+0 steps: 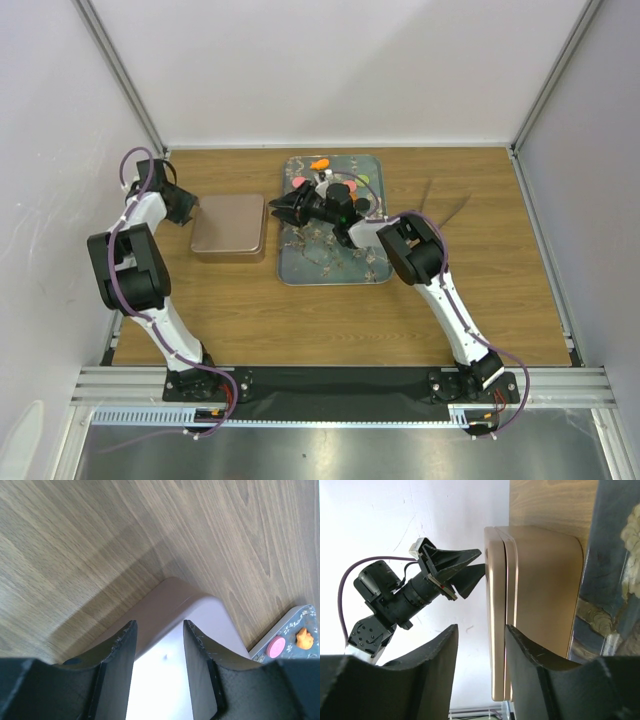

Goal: Pack the cookies

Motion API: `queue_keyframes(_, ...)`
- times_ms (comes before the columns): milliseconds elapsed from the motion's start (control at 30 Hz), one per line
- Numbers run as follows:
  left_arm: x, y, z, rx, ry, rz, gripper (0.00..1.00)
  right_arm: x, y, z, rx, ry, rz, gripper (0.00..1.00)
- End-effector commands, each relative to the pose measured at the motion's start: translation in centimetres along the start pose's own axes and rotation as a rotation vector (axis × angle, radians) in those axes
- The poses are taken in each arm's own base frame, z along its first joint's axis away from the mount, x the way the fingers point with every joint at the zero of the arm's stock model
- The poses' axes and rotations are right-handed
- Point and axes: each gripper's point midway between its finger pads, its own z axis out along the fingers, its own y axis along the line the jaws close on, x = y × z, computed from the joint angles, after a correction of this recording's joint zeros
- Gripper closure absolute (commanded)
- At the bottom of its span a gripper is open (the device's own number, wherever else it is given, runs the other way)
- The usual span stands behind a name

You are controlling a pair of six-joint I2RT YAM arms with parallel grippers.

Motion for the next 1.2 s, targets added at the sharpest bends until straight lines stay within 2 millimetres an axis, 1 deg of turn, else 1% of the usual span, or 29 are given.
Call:
queue_keyframes(0,-0.1,-1.0,-0.1,0.030,-0.009,0.026,0.53,0.4,5.4,-0.2,-0.072,0.012,-0.110,0.50)
queue_keyframes(33,0.1,-0.9,0.0,0.027,-0.006,0.029,0.53,0.4,4.9,-0.1,-0.046,0.013,-0.125,0.49)
queue_keyframes(100,0.2,-0.9,0.0,0.025,-0.005,0.035,0.53,0.7,5.3,0.0,-0.030,0.019,-0.156,0.44)
queue_keyframes(133,0.2,-0.8,0.0,0.021,-0.005,0.037,0.53,0.7,4.5,0.1,0.013,0.019,-0.173,0.42)
queue_keyframes(167,0.3,-0.9,0.0,0.019,-0.005,0.041,0.53,0.8,4.7,0.1,0.027,0.021,-0.195,0.38)
queue_keyframes(200,0.3,-0.9,0.0,0.015,-0.005,0.045,0.53,1.0,4.3,0.3,0.059,0.026,-0.198,0.37)
queue_keyframes(300,0.4,-0.9,0.0,0.013,-0.004,0.047,0.53,1.0,4.6,0.6,0.083,0.027,-0.249,0.32)
queue_keyframes(400,0.7,-0.9,0.0,0.011,0.002,0.051,0.53,1.1,3.8,0.7,0.140,0.036,-0.268,0.28)
queue_keyframes(467,0.6,-1.0,-0.2,0.013,-0.001,0.055,0.53,1.4,3.9,1.0,0.146,0.044,-0.292,0.26)
queue_keyframes(500,0.8,-0.9,-0.3,0.008,0.003,0.057,0.53,1.5,3.5,1.0,0.165,0.050,-0.293,0.25)
queue_keyframes(567,0.5,-0.4,-0.4,-0.013,-0.019,0.057,0.52,1.9,3.8,1.3,0.171,0.057,-0.318,0.24)
queue_keyframes(600,0.4,-0.5,-0.4,-0.006,-0.024,0.058,0.52,2.0,3.5,1.3,0.192,0.062,-0.333,0.24)
queue_keyframes(633,0.5,-0.5,-0.5,-0.004,-0.021,0.058,0.52,2.1,3.4,1.4,0.197,0.066,-0.343,0.23)
queue_keyframes(667,0.5,-0.5,-0.5,-0.003,-0.020,0.059,0.52,2.3,3.9,1.7,0.192,0.069,-0.356,0.23)
queue_keyframes(700,0.7,-0.6,-0.5,-0.002,-0.014,0.061,0.52,2.4,3.6,1.7,0.207,0.073,-0.363,0.23)
queue_keyframes(867,0.8,-0.9,-0.8,0.001,-0.014,0.066,0.52,2.9,3.5,2.4,0.222,0.087,-0.373,0.23)
queue_keyframes(1000,0.9,-0.9,-0.8,0.001,-0.008,0.065,0.52,3.4,2.7,2.6,0.242,0.106,-0.365,0.24)
queue_keyframes(1167,1.2,-1.0,-0.7,0.004,-0.003,0.069,0.53,3.5,2.6,2.8,0.254,0.108,-0.381,0.24)
